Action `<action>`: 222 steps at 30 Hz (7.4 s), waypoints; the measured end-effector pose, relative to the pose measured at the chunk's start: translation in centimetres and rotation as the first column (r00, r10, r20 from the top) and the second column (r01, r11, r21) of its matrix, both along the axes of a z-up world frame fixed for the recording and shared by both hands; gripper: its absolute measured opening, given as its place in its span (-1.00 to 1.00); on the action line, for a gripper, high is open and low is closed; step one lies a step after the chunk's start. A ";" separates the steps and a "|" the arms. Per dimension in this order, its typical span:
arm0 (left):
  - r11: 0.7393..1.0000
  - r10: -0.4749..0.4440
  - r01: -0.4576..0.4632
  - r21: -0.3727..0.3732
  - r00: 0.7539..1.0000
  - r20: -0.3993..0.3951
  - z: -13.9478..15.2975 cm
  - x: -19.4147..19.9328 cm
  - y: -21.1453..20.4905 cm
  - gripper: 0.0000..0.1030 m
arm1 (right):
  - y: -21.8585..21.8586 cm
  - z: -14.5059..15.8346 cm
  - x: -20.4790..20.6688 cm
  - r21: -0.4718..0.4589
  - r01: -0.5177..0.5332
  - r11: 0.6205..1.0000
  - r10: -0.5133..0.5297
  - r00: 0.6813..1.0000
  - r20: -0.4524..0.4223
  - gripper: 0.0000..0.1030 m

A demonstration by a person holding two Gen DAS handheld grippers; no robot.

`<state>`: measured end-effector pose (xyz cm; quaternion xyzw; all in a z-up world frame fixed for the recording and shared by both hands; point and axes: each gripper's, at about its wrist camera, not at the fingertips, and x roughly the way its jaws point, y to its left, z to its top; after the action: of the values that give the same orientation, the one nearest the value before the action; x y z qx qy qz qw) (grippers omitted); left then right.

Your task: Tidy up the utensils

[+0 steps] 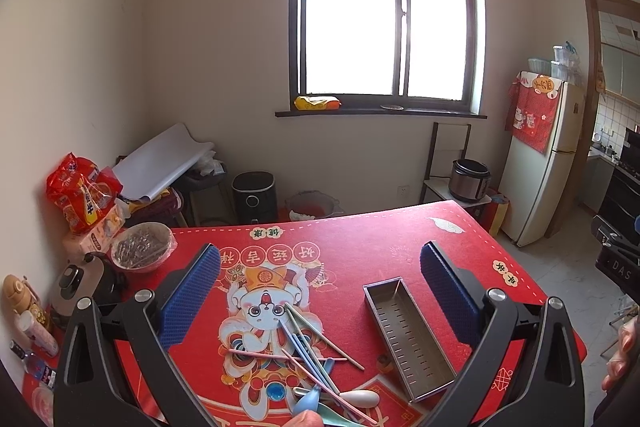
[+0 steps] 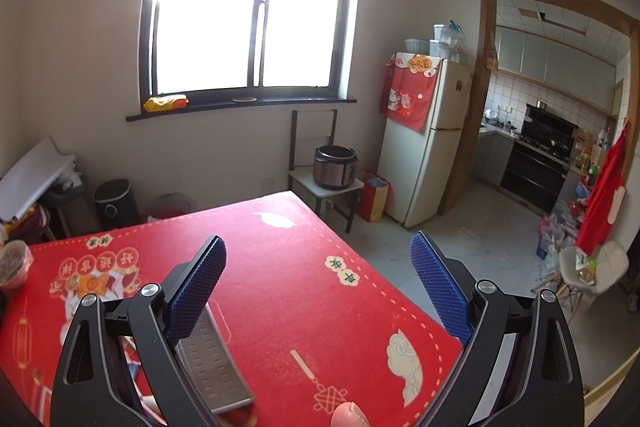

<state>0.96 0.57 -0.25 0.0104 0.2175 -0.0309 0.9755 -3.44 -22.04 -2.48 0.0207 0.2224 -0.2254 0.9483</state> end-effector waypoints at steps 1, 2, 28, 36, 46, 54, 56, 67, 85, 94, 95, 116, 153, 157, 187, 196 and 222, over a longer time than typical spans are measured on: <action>1.000 0.000 0.000 0.000 1.000 -0.001 0.0 0.0 0.0 0.90 | -0.1 0.0 0.0 0.001 0.001 1.000 -0.001 1.000 -0.001 0.75; 1.000 -0.001 0.001 0.000 1.000 -0.001 -0.1 0.0 0.0 0.90 | 0.0 -0.1 0.1 0.001 0.003 1.000 -0.003 1.000 -0.003 0.75; 1.000 0.024 -0.024 -0.001 0.994 -0.104 -5.0 1.8 1.8 0.90 | 1.1 -6.0 3.6 0.229 -0.267 0.936 0.289 0.955 -0.065 0.75; 0.994 0.098 -0.108 -0.037 0.974 -0.203 -9.7 2.1 5.4 0.71 | 3.6 -10.4 5.6 0.278 -0.378 0.883 0.424 0.897 -0.128 0.75; 0.979 0.074 -0.145 -0.142 0.906 -0.417 -18.1 1.9 8.6 -0.08 | 6.4 -15.0 8.2 0.351 -0.485 0.801 0.578 0.780 -0.241 0.76; 0.960 0.025 -0.196 -0.202 0.774 -0.633 -26.7 0.9 7.6 -0.28 | 7.6 -18.1 9.1 0.376 -0.532 0.759 0.644 0.702 -0.306 0.76; 0.946 -0.002 -0.217 -0.239 0.738 -0.675 -28.5 0.7 7.2 -0.30 | 7.9 -18.7 9.2 0.376 -0.546 0.749 0.658 0.683 -0.319 0.76; 0.914 -0.062 -0.275 -0.297 0.631 -0.774 -33.7 0.2 4.8 -0.36 | 7.4 -19.9 9.3 0.383 -0.600 0.702 0.712 0.611 -0.346 0.76; 0.933 -0.061 -0.230 -0.277 0.658 -0.750 -32.9 0.3 2.6 -0.84 | 6.2 -20.4 10.0 0.398 -0.618 0.678 0.735 0.585 -0.343 0.76; 0.938 -0.037 -0.241 -0.250 0.649 -0.760 -33.0 0.4 1.9 -0.72 | 6.0 -20.3 9.8 0.403 -0.625 0.668 0.743 0.579 -0.334 0.76; 0.932 -0.023 -0.263 -0.248 0.643 -0.766 -33.1 0.4 2.2 -0.60 | 5.9 -20.4 9.8 0.405 -0.622 0.670 0.742 0.581 -0.334 0.76; 0.830 -0.060 -0.397 -0.391 0.635 -0.770 -35.1 0.2 0.9 -0.28 | 5.2 -21.7 9.7 0.405 -0.673 0.619 0.784 0.499 -0.368 0.76; 0.969 0.030 -0.213 -0.121 0.595 -0.803 -32.5 0.1 -3.7 -0.83 | 4.6 -22.5 10.5 0.475 -0.662 0.580 0.814 0.479 -0.328 0.76; 0.969 0.022 -0.210 -0.128 0.595 -0.803 -32.7 0.8 -3.7 -0.80 | 4.7 -22.5 10.5 0.474 -0.662 0.581 0.814 0.479 -0.328 0.76; 0.967 -0.075 -0.150 -0.208 0.611 -0.788 -35.0 3.3 -2.5 -0.71 | 4.7 -22.7 10.5 0.476 -0.626 0.618 0.786 0.508 -0.352 0.76; 0.954 -0.105 -0.150 -0.260 0.645 -0.757 -34.2 1.9 0.5 -0.75 | 6.7 -22.4 9.7 0.475 -0.621 0.624 0.781 0.514 -0.354 0.76; 0.941 -0.148 -0.118 -0.318 0.700 -0.698 -33.1 -0.8 12.5 -0.75 | 20.1 -27.3 10.3 0.710 -0.468 0.526 0.840 0.416 -0.348 0.16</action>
<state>0.11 13.07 -33.38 -0.1684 0.5692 -0.0774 0.8010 6.91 -1.99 -29.76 0.0958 0.5802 0.2592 0.7662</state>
